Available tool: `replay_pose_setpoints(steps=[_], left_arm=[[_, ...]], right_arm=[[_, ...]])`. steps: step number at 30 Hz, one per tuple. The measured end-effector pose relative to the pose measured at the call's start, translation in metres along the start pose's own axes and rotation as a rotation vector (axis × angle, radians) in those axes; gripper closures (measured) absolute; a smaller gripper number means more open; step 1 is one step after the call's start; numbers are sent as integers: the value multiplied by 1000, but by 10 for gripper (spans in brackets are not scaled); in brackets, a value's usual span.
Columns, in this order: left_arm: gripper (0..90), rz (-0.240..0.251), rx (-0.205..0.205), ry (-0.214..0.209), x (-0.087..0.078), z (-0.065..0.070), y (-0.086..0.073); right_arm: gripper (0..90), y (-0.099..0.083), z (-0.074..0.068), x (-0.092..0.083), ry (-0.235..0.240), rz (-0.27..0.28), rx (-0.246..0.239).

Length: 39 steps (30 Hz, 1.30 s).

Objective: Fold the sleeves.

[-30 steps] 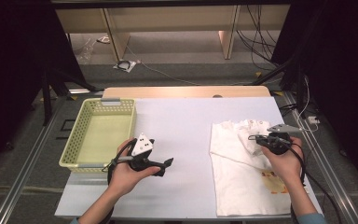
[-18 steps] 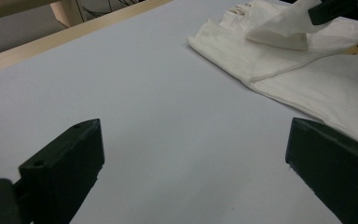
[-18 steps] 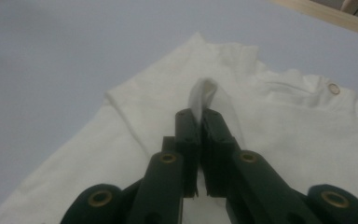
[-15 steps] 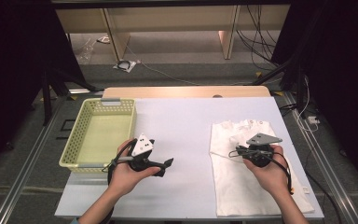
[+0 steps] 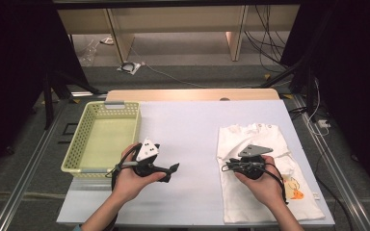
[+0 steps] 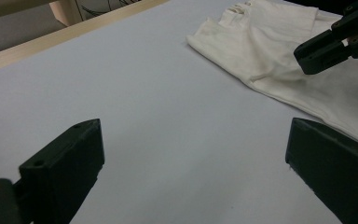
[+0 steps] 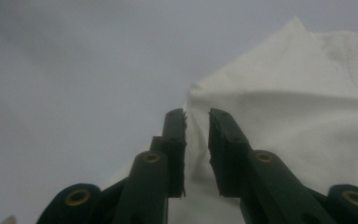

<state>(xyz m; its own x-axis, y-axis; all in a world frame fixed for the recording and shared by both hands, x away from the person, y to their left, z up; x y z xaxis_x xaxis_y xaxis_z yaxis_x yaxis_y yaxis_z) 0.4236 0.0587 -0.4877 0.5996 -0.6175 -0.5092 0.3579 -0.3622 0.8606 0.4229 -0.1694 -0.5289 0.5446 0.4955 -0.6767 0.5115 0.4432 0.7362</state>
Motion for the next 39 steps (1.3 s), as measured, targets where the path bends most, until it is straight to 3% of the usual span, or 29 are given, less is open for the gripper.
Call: replay_pose_setpoints(steps=[3,5,11,15,22,24,25,27,31,32,35,39], left_arm=[[42,0,1,0,0,0,0],[42,1,1,0,-1,0,0],[43,2,-1,0,-1,0,1],[43,1,3,0,0,0,1],[43,-3,0,-5,1,2,-1],[43,-3,-3,-7,2,2,-1],[43,-4,-3,-8,2,2,-2],[43,-5,-1,-8,2,2,-2],[43,-5,-1,-10,2,4,-2],[43,-5,0,-10,2,4,-2],[43,-8,-2,-9,3,3,-3],[43,-7,-3,-10,3,3,-3]], right_arm=[[728,8,1,-3,-4,42,16],[731,9,11,-8,-38,52,39],[763,-11,66,-27,-229,12,184],[758,-30,87,-30,-263,-17,284],[705,-34,77,-18,-187,-14,296],[705,-29,62,-15,-121,7,321],[705,-26,55,-13,-113,0,298],[705,-26,49,-9,-138,-29,248],[737,-34,49,1,-148,-59,249],[769,-34,49,2,-152,-50,269],[889,-34,48,-1,-162,-59,265],[900,-33,46,-4,-175,-55,251]])
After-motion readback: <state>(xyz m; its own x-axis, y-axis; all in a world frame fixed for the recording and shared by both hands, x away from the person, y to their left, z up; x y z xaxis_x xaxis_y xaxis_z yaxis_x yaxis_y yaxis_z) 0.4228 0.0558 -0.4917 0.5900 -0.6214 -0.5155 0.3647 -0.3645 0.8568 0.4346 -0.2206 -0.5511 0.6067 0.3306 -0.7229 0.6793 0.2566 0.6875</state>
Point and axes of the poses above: each handheld gripper's, and its own axes: x roughly forward along the jaws, y roughly out of its top, z roughly to its right, the point moved 10 cm from there along x, roughly forward along the jaws, and after that the axes turned 1 degree about -z, right-handed, at the moved point
